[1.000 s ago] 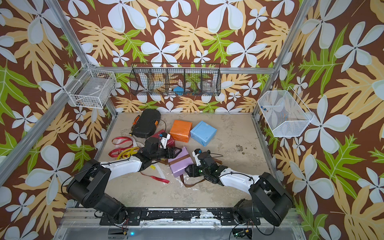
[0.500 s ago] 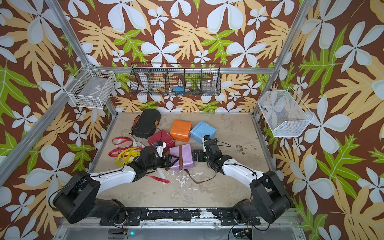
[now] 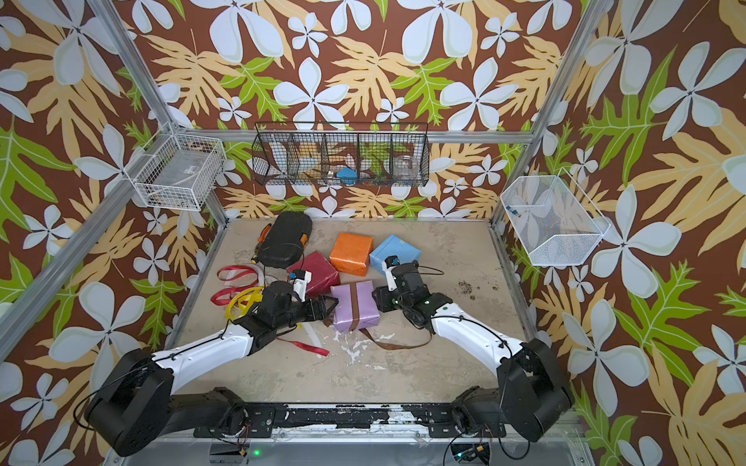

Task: Untie the ribbon bows on the gift boxes
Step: Adjust the gift box at the center of the board, then pull the ribbon from the gift box.

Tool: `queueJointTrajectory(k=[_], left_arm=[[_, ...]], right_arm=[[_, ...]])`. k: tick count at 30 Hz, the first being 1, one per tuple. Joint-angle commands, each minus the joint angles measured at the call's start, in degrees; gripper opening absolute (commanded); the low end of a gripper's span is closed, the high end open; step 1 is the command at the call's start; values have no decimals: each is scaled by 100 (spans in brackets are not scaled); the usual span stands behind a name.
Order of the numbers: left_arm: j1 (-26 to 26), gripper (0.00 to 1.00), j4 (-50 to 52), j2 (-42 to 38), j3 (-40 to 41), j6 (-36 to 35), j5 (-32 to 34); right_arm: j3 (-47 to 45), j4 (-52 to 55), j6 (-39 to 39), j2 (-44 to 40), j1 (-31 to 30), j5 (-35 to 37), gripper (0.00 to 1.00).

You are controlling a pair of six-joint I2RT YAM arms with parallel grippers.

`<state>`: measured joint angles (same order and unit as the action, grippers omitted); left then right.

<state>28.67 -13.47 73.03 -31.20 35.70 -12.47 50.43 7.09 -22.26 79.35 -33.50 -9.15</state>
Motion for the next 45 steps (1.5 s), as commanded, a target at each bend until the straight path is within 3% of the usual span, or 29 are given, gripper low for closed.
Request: queueJointTrajectory(k=[1,5,11,19,26,31,35,42,45], left_arm=[[-149,100,667,-112,60,-187,819],[-160,100,849,-327,105,-257,1161],[-151,100,1055,-491,-117,-440,1294],[-113,92,310,-150,-141,-285,483],[112,92,-140,220,-220,-165,368],[169,92,-413,539,-238,-92,234],[216,92,-649,898,-248,10,106],[218,92,-919,1219,-176,120,138],[218,92,-953,1323,-223,144,148]], right_arm=[[395,493,51,218,-272,-129,53],[945,1016,49,748,-712,415,51],[1663,1740,63,1525,-1045,1084,41],[2261,2229,65,2095,-1424,1723,41],[2363,2556,-102,2412,-1488,2100,41],[2190,2359,-162,2523,-1485,1890,32],[1982,2142,-272,2526,-1413,1553,15],[1032,798,-556,1934,-852,103,1],[654,101,-638,1715,-614,-813,0]])
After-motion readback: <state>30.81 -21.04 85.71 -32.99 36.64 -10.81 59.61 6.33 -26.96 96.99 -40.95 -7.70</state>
